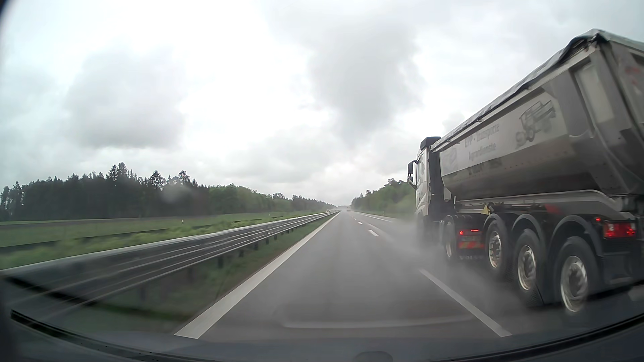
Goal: Follow the waypoints while adhering to traffic rules and regulations
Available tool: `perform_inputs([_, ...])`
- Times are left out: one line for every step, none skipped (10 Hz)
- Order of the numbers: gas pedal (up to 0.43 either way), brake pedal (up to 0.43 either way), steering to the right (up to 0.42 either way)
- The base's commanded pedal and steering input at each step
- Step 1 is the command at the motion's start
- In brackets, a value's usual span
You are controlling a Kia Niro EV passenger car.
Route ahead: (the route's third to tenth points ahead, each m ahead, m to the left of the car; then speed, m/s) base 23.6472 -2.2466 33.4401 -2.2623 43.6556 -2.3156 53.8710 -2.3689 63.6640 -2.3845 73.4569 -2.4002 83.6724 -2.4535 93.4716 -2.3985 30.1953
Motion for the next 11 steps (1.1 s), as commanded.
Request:
perform_inputs([0.287,0.000,-0.001])
perform_inputs([0.287,0.000,-0.001])
perform_inputs([0.287,0.000,-0.001])
perform_inputs([0.287,0.000,-0.001])
perform_inputs([0.287,0.000,-0.001])
perform_inputs([0.287,0.000,-0.001])
perform_inputs([0.287,0.000,-0.001])
perform_inputs([0.287,0.000,-0.001])
perform_inputs([0.287,0.000,-0.001])
perform_inputs([0.287,0.000,-0.001])
perform_inputs([0.287,0.000,-0.001])
